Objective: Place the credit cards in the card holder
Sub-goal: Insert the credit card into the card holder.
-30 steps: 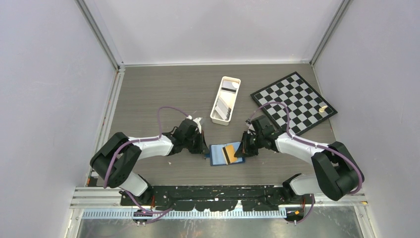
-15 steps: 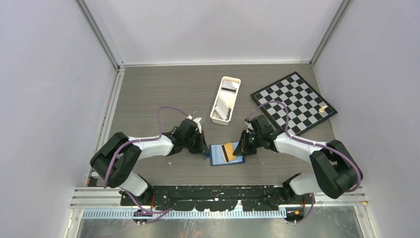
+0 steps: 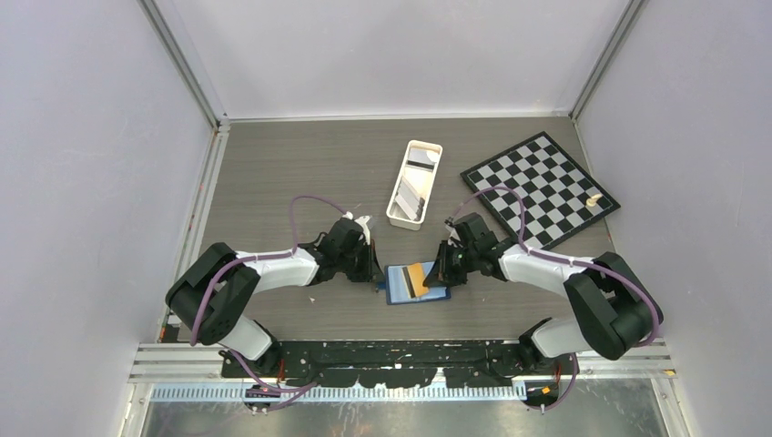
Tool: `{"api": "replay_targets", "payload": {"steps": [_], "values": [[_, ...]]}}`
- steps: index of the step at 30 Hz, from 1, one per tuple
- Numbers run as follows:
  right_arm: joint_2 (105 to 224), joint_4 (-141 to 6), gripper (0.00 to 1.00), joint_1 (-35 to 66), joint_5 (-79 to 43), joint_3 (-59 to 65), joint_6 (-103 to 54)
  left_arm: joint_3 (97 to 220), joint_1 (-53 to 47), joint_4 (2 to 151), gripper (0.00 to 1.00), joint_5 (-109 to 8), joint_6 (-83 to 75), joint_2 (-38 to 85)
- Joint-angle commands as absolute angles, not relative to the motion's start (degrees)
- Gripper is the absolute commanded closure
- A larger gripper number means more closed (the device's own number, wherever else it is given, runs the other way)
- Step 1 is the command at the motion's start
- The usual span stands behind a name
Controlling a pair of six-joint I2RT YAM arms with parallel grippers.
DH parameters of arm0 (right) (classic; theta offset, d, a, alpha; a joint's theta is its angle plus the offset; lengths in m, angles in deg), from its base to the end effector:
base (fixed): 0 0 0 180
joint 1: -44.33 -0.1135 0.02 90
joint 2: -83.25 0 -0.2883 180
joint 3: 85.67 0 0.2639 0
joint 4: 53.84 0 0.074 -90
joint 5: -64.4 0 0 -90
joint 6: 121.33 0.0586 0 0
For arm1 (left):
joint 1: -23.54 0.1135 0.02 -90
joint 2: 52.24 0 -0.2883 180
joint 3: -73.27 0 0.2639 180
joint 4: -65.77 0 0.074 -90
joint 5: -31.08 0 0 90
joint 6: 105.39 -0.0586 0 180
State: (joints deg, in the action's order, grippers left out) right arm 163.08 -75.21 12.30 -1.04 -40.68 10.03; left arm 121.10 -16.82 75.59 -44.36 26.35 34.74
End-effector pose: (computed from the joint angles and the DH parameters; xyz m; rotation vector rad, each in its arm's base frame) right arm 0.2045 0.1567 0.1407 0.0425 2.7597 0.9805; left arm 0.2155 -0.2024 0.1362 0.0937 2.6205 -0.8960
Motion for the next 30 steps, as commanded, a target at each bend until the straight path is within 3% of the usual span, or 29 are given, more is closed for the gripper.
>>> {"api": "replay_targets", "payload": {"steps": [1, 6, 18, 30], "values": [[163.9, -74.0, 0.99, 11.4, -3.3, -41.4, 10.9, 121.0, -16.3, 80.4, 1.0, -47.7, 24.4, 35.9], [164.9, -73.3, 0.98, 10.2, -3.8, -40.9, 11.8, 121.0, -16.3, 80.3, 1.0, -47.5, 24.5, 35.8], [167.1, -73.5, 0.8, 6.4, -6.3, -37.7, 14.2, 120.6, -16.3, 79.8, 1.0, -47.2, 24.8, 35.5], [169.7, -75.5, 0.69, 1.9, -10.7, -31.8, 14.3, 120.2, -16.3, 79.2, 1.0, -46.9, 25.0, 35.5]]}}
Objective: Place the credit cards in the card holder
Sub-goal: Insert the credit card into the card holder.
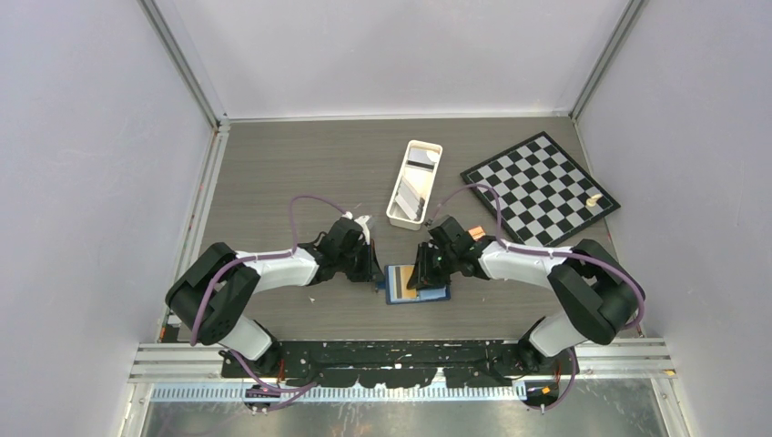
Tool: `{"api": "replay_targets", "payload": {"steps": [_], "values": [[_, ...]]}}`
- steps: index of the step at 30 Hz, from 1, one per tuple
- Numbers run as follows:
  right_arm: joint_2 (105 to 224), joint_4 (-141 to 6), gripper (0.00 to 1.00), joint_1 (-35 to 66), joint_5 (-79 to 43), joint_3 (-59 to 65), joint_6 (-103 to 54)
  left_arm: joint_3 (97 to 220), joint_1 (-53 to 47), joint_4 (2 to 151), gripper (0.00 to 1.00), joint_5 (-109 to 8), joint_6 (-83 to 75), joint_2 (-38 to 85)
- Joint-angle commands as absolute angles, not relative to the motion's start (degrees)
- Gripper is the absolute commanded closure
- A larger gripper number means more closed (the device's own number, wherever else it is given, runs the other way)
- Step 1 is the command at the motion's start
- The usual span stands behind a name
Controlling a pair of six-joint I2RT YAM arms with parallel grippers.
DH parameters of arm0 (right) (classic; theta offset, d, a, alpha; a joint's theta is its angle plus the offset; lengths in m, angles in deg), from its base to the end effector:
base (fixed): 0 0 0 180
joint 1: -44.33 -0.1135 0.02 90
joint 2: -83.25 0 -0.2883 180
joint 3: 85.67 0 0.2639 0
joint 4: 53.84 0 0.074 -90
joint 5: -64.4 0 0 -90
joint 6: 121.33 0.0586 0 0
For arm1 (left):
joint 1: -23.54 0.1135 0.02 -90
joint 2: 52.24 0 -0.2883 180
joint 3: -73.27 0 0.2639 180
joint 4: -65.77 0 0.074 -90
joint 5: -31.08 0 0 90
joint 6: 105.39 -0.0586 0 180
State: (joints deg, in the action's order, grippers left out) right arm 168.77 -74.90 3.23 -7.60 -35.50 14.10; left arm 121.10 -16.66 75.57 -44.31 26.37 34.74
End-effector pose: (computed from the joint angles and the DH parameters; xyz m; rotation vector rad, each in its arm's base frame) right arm 0.2025 0.2007 0.1402 -0.0278 2.7898 0.8979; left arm 0.2160 -0.2019 0.1362 0.0900 2.6200 -0.8963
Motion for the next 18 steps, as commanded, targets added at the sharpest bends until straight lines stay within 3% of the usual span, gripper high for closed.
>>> {"api": "replay_targets", "payload": {"steps": [1, 10, 18], "values": [[169.9, -75.8, 0.66, 1.5, -11.1, -31.4, 14.1, 120.2, -16.3, 79.2, 1.0, -46.9, 25.0, 35.5], [169.5, -84.6, 0.57, -1.7, -17.8, -25.9, 10.8, 119.9, -16.3, 79.3, 1.0, -47.5, 25.0, 35.1], [163.5, -95.0, 0.4, -1.4, -24.3, -22.8, 7.8, 119.6, -16.3, 79.5, 1.0, -48.1, 25.0, 34.5]]}}
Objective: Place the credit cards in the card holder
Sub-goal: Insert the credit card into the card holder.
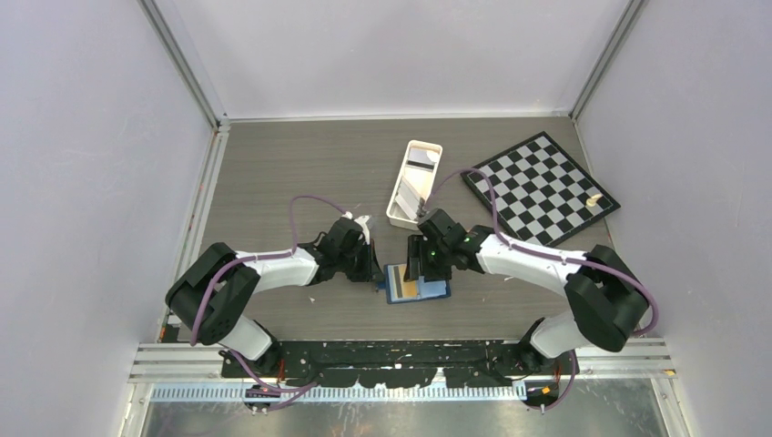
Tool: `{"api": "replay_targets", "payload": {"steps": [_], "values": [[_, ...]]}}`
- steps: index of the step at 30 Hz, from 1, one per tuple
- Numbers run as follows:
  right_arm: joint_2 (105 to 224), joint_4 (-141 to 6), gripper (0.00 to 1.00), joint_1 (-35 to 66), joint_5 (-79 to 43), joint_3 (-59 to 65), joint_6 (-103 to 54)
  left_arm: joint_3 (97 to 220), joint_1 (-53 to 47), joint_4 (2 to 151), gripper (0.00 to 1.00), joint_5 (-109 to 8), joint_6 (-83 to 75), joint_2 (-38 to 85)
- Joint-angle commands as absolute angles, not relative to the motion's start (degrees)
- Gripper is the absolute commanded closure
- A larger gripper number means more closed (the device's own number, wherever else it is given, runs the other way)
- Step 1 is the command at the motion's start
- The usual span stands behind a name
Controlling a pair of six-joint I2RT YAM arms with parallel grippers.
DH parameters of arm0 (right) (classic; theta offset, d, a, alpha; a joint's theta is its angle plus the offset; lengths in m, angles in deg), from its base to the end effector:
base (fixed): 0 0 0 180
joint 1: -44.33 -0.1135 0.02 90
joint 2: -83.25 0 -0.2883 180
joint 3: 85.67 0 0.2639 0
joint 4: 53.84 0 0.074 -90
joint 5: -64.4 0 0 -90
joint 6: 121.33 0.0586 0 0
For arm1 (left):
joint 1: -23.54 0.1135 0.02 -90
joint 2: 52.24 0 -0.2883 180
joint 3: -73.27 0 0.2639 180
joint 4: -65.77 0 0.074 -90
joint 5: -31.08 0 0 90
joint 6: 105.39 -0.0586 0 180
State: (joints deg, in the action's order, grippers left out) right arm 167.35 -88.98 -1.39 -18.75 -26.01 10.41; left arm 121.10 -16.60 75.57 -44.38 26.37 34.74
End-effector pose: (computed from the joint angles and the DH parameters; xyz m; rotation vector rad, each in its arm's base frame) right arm 0.2027 0.2179 0.1771 -0.1411 2.7651 0.6400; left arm 0.2163 -0.2016 0.1362 0.0880 2.6195 -0.8946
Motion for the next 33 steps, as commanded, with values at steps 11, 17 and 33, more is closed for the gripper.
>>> {"api": "replay_targets", "payload": {"steps": [11, 17, 33], "values": [[161.9, -98.8, 0.38, 2.6, -27.2, -26.0, 6.2, 119.6, -16.3, 79.4, 1.0, -48.0, 24.9, 34.7], [162.8, -97.0, 0.39, 2.7, -24.4, -26.6, 6.1, 119.7, -16.3, 79.5, 1.0, -48.0, 24.9, 34.8], [166.5, -93.4, 0.47, 2.7, -21.7, -27.9, 6.5, 119.6, -16.3, 79.3, 1.0, -47.9, 24.9, 35.0]]}}
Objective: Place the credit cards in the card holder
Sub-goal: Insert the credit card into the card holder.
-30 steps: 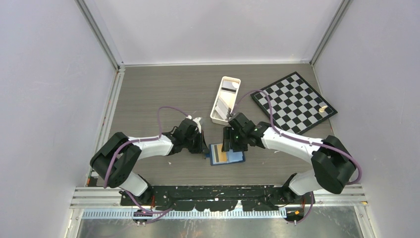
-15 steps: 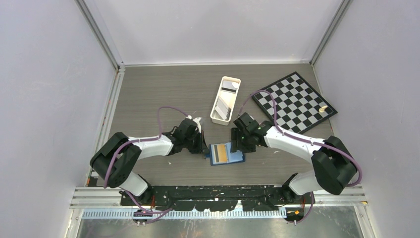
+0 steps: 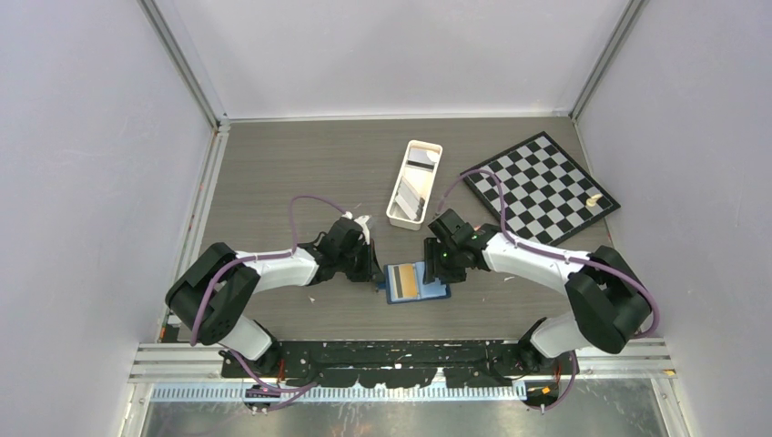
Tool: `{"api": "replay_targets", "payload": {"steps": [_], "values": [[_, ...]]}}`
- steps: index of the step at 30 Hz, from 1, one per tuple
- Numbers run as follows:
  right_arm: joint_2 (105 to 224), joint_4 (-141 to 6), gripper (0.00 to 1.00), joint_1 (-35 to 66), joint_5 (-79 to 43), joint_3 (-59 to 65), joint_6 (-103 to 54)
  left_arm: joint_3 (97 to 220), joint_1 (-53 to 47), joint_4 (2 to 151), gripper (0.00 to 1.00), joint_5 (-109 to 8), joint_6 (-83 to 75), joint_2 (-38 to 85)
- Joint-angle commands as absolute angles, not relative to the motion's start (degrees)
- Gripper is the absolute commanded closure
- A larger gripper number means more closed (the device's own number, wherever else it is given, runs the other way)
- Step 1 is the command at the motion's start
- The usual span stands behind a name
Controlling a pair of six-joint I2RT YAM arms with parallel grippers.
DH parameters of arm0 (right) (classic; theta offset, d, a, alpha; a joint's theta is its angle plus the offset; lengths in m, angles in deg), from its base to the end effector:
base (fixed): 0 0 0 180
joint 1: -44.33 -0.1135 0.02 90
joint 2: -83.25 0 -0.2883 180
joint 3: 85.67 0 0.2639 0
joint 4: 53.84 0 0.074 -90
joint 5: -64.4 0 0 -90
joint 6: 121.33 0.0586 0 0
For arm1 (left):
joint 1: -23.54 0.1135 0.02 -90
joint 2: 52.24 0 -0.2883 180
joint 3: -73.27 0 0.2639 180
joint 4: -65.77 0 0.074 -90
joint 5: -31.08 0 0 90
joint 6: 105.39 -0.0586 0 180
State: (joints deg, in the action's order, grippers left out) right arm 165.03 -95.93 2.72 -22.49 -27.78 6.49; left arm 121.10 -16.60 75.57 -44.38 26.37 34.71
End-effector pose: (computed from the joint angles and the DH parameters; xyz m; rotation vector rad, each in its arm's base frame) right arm 0.2028 0.1843 0.1709 -0.1095 2.8179 0.4422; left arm 0.2163 -0.2016 0.1363 0.0881 2.6189 -0.8949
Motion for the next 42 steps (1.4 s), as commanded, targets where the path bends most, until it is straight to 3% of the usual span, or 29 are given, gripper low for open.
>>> {"api": "replay_targets", "payload": {"steps": [1, 25, 42], "values": [[167.1, -93.2, 0.47, 2.7, -21.7, -28.0, 6.5, 119.6, -16.3, 79.3, 1.0, -47.9, 24.9, 35.0], [171.3, -76.0, 0.45, 2.7, -7.9, -32.9, 12.3, 119.7, -16.3, 79.2, 1.0, -47.2, 25.0, 35.7], [160.0, -69.1, 0.45, 2.4, -2.6, -32.6, 17.7, 119.2, -16.3, 77.8, 1.0, -47.2, 25.2, 35.5]]}}
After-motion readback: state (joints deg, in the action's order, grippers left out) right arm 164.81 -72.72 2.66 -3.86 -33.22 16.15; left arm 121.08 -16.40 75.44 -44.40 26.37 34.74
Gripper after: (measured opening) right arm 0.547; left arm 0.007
